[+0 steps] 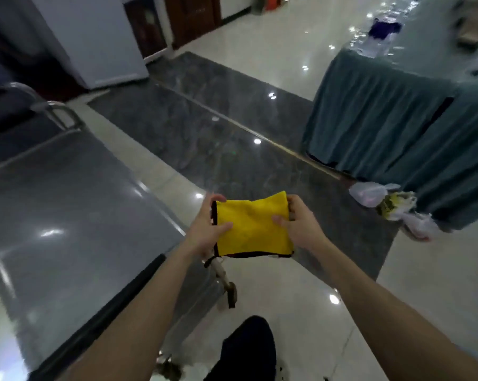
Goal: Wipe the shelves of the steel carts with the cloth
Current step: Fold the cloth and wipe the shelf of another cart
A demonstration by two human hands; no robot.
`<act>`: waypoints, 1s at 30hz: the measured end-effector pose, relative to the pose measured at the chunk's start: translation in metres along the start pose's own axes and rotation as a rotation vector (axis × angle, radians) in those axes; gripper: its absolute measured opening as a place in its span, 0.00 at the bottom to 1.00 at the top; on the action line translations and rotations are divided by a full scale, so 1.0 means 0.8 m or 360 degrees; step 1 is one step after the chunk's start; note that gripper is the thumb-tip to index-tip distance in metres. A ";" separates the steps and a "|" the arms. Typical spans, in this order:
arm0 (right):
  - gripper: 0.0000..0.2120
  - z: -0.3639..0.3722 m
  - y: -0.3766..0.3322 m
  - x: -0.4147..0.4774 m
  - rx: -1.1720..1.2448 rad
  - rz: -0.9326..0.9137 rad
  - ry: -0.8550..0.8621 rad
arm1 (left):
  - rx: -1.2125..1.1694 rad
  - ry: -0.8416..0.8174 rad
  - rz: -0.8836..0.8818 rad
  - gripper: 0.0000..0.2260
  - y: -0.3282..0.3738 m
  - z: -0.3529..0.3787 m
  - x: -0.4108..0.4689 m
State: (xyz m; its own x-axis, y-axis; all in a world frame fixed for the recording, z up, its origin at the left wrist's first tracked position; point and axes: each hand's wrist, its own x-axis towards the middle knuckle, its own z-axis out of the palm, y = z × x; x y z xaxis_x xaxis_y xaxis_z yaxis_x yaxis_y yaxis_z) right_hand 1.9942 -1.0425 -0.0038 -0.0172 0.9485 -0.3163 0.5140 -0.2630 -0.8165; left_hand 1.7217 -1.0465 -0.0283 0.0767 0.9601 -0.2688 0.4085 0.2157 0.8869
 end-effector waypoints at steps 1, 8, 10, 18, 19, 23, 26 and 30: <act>0.30 0.002 -0.009 0.040 -0.0046 -0.0082 -0.0055 | 0.0078 0.0105 -0.0019 0.22 -0.004 -0.002 0.018; 0.21 0.048 -0.067 0.302 -0.0392 -0.0430 -0.0379 | 0.0082 0.0586 -0.0379 0.20 -0.032 -0.010 0.166; 0.18 0.055 -0.081 0.349 -0.0576 -0.0583 -0.0508 | 0.0075 0.0566 -0.0500 0.25 -0.036 -0.016 0.193; 0.24 0.155 -0.168 0.479 -0.0937 -0.0882 -0.1175 | -0.0212 0.0848 -0.0838 0.35 -0.070 -0.053 0.213; 0.27 0.174 -0.177 0.492 -0.0952 -0.0881 -0.1268 | -0.0265 0.0943 -0.0913 0.36 -0.077 -0.051 0.214; 0.46 0.248 -0.208 0.532 -0.1085 -0.0988 -0.1734 | -0.0674 0.1325 -0.1186 0.36 -0.100 -0.021 0.225; 0.47 0.301 -0.211 0.555 -0.1295 -0.1279 -0.2093 | -0.0961 0.1602 -0.1426 0.34 -0.103 0.016 0.249; 0.28 0.347 -0.195 0.577 -0.1476 -0.1523 -0.2441 | -0.1144 0.1913 -0.1658 0.34 -0.097 0.059 0.284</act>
State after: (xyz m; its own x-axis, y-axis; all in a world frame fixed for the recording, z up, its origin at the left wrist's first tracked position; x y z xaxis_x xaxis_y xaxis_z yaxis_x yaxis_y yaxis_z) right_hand 1.6678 -0.6132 -0.1568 -0.8046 -0.3307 -0.4933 0.0887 0.7543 -0.6505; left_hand 1.7505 -0.8536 -0.1755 -0.7285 -0.1048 -0.6770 -0.6317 0.4853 0.6046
